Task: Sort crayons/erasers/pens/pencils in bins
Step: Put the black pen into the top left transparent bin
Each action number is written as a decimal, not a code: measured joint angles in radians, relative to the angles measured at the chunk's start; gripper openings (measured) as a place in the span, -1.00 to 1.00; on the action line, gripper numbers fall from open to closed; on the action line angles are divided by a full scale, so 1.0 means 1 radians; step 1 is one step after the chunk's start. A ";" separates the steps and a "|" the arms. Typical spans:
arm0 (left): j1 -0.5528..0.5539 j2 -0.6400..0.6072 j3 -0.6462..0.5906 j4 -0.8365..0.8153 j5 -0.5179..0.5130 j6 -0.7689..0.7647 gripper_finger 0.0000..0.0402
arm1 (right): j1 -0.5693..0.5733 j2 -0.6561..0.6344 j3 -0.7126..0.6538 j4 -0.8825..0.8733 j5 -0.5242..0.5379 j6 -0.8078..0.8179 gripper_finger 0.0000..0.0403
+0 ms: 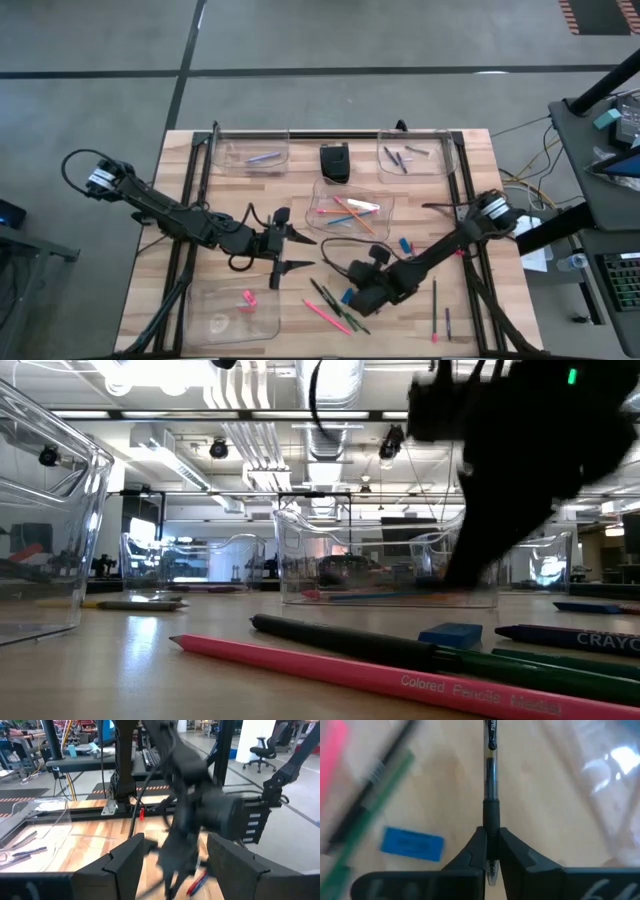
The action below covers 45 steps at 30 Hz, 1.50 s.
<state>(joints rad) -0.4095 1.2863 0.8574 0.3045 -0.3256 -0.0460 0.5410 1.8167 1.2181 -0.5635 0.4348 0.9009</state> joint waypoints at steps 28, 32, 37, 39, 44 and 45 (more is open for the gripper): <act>0.002 0.016 -0.001 -0.018 0.000 0.000 0.01 | 0.107 -0.257 -0.004 0.180 0.317 -0.262 -0.98; 0.002 0.016 -0.001 -0.018 0.000 0.000 0.01 | 0.107 -0.257 -0.010 0.179 0.317 -0.266 -0.97; 0.002 0.016 -0.001 -0.018 0.000 0.000 0.01 | 0.107 -0.257 -0.010 0.179 0.317 -0.266 -0.97; 0.002 0.016 -0.001 -0.018 0.000 0.000 0.01 | 0.107 -0.257 -0.011 0.179 0.317 -0.275 -0.96; 0.002 0.008 0.000 -0.040 0.000 0.000 0.01 | 0.107 -0.255 -0.012 0.175 0.316 -0.286 -0.96; 0.002 0.004 -0.001 -0.042 0.000 -0.002 0.01 | 0.107 -0.255 -0.013 0.173 0.310 -0.286 -0.96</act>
<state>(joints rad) -0.4080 1.2902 0.8566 0.2629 -0.3256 -0.0478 0.6476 1.5616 1.2047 -0.3905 0.7447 0.6149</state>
